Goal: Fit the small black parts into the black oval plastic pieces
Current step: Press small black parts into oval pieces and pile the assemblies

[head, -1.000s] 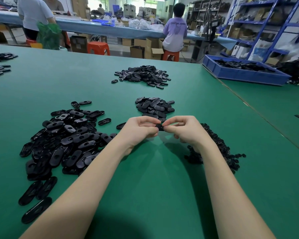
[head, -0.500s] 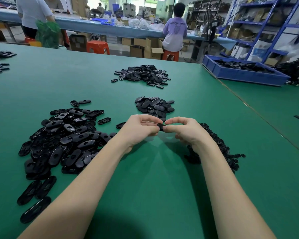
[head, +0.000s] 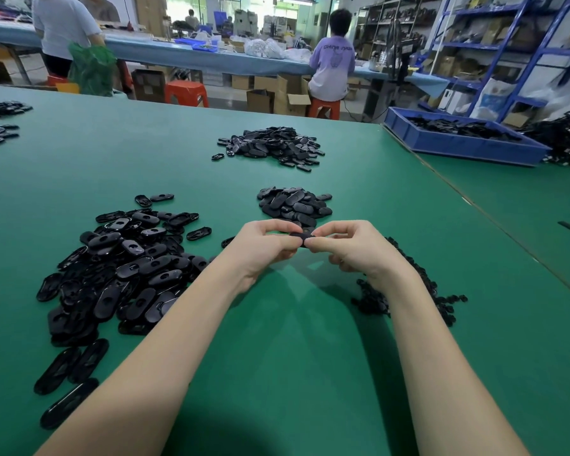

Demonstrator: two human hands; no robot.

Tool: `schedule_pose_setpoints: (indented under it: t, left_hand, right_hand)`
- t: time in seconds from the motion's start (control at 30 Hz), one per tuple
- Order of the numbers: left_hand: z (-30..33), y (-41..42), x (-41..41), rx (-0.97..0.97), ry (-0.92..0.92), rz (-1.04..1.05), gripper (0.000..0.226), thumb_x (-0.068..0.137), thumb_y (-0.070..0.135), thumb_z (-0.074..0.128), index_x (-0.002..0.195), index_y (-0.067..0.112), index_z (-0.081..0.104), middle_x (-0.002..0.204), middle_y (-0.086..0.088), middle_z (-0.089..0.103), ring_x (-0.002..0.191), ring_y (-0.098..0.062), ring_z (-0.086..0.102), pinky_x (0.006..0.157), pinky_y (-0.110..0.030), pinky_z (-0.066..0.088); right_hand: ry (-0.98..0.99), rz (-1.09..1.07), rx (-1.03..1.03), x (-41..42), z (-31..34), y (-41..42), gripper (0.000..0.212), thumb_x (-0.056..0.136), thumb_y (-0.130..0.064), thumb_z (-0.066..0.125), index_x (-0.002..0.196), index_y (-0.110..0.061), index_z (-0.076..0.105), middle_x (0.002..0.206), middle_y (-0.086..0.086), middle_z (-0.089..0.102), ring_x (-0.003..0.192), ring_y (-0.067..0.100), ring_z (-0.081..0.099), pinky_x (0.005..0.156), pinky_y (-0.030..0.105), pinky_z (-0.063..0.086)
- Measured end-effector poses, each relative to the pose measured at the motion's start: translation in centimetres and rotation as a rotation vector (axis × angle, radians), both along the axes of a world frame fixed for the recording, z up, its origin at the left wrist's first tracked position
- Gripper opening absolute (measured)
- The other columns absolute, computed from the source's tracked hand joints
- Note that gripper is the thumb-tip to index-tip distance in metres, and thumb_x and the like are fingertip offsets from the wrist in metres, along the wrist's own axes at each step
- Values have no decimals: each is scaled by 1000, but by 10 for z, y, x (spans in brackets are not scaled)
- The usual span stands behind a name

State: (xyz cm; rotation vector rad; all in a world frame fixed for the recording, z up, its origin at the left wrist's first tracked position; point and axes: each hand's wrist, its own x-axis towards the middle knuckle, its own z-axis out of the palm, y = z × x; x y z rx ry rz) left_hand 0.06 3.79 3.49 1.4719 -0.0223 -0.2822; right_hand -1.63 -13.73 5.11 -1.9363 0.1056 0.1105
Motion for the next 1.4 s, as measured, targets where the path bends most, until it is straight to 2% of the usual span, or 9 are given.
schedule_pose_setpoints:
  t: [0.13, 0.3, 0.47, 0.67, 0.87, 1.03, 1.2, 1.3, 1.4]
  left_hand:
    - [1, 1, 1, 58, -34, -7, 14, 86, -1, 71, 91, 13, 70, 76, -6, 69, 74, -19, 57, 79, -25, 51]
    - [1, 2, 0, 96, -77, -13, 15, 86, 1, 73, 92, 14, 69, 65, 5, 70, 61, -9, 57, 63, -13, 48]
    - [1, 0, 1, 92, -91, 10, 15, 87, 0, 73, 92, 14, 69, 73, 1, 71, 64, -8, 60, 65, -12, 51]
    - [-3, -2, 4, 162, -140, 99, 16, 86, 7, 76, 87, 22, 70, 71, 7, 71, 58, 0, 62, 60, -10, 48]
    - [-6, 11, 7, 385, -388, -52, 16, 86, 18, 75, 94, 30, 71, 80, 13, 75, 74, -4, 65, 69, -19, 46]
    - [-13, 11, 8, 655, -539, 41, 15, 82, 28, 79, 95, 33, 73, 94, 22, 70, 87, 2, 61, 69, -2, 40]
    - [-14, 4, 34, 626, -512, 229, 13, 81, 24, 79, 93, 29, 76, 86, 14, 71, 69, 7, 53, 62, 0, 36]
    - [-5, -7, 68, 600, -452, 316, 14, 80, 25, 80, 92, 26, 73, 81, 11, 68, 69, 8, 57, 78, -12, 48]
    - [5, -18, 101, 609, -399, 353, 15, 79, 31, 80, 81, 27, 66, 76, 13, 66, 88, -13, 68, 89, -28, 53]
  right_hand:
    - [-12, -33, -17, 1, 2, 3, 10, 79, -21, 82, 72, -24, 75, 66, -9, 67, 47, 5, 44, 43, 14, 33]
    - [-51, -36, -15, 2, -3, 7, 17, 78, -16, 80, 66, -22, 70, 61, -8, 62, 48, 7, 40, 43, 15, 31]
    - [-104, -67, -3, 4, -7, 10, 21, 78, -16, 80, 63, -21, 66, 56, -12, 58, 45, 2, 41, 45, 12, 32]
    - [-139, -142, -44, 7, -12, 20, 18, 74, -22, 82, 67, -21, 66, 60, -7, 55, 52, 7, 42, 53, 21, 34]
    - [6, -101, 168, 4, -9, 3, 6, 83, -18, 80, 83, -21, 75, 69, -6, 67, 50, 9, 43, 46, 16, 32]
    - [90, -108, 61, 5, -11, -5, 20, 85, -37, 79, 100, -23, 74, 82, -10, 79, 55, 6, 51, 52, 18, 39]
    - [110, -78, 2, 5, -15, -7, 22, 88, -41, 75, 102, -24, 74, 82, -12, 78, 59, 7, 53, 57, 22, 40]
    - [115, -53, -22, 5, -16, -5, 18, 89, -39, 74, 98, -24, 74, 81, -11, 78, 57, 6, 53, 56, 21, 40]
    - [115, -36, -20, 6, -17, -5, 14, 89, -37, 74, 95, -24, 73, 80, -10, 78, 54, 6, 53, 54, 20, 40]
